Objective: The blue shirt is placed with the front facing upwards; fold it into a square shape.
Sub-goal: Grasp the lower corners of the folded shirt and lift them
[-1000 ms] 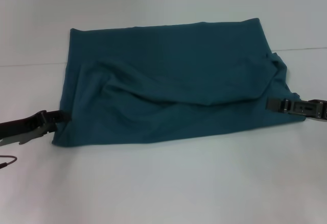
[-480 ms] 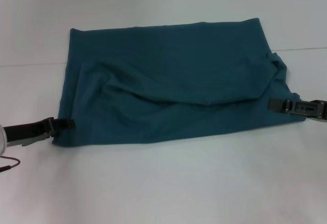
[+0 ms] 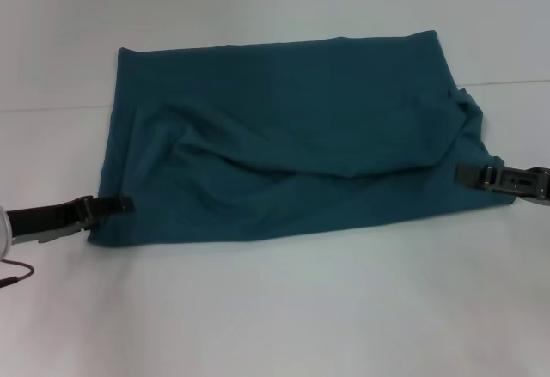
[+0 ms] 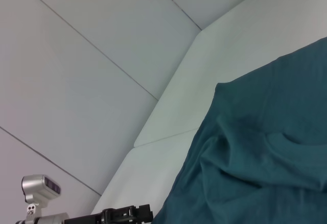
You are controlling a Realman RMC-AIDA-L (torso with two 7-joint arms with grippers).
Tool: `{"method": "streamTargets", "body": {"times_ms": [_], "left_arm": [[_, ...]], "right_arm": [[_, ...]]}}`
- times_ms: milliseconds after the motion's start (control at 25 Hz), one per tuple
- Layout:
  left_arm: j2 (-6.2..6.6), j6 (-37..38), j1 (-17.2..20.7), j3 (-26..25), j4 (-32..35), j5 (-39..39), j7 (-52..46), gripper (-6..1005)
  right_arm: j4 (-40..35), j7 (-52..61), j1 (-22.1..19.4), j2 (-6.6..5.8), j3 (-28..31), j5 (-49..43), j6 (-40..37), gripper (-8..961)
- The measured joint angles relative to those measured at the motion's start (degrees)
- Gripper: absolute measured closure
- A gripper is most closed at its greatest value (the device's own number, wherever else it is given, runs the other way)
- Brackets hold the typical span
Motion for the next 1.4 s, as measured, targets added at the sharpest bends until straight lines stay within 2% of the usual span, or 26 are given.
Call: {"method": "streamTargets", "body": {"times_ms": [240,880,1200,1400], "left_arm": [[-0.12,-0.41,0.22,0.11,0.10,0.01,0.38,78],[-0.49,0.42,-0.24,1.54,-0.31,-0.02,0.94,80],[-0.49,0.15,-0.72,1.70,-0.39,-0.02,0.95,116],[-0.49,-0.50,-1.53,3.74,0.15,0.66,-0.73,139]], "right_arm": [[0.02,0.00,-0.03,0.00,0.12,0.02,0.00,147],[0.11,0.00,-0.10,0.00,0.21,0.08,-0.05,146],[0.54,0.00,-0.18,0.00,0.40,0.09,-0.04,146],[0.70,0.00,-0.29,0.00,1.48,0.08,-0.04,147]]}}
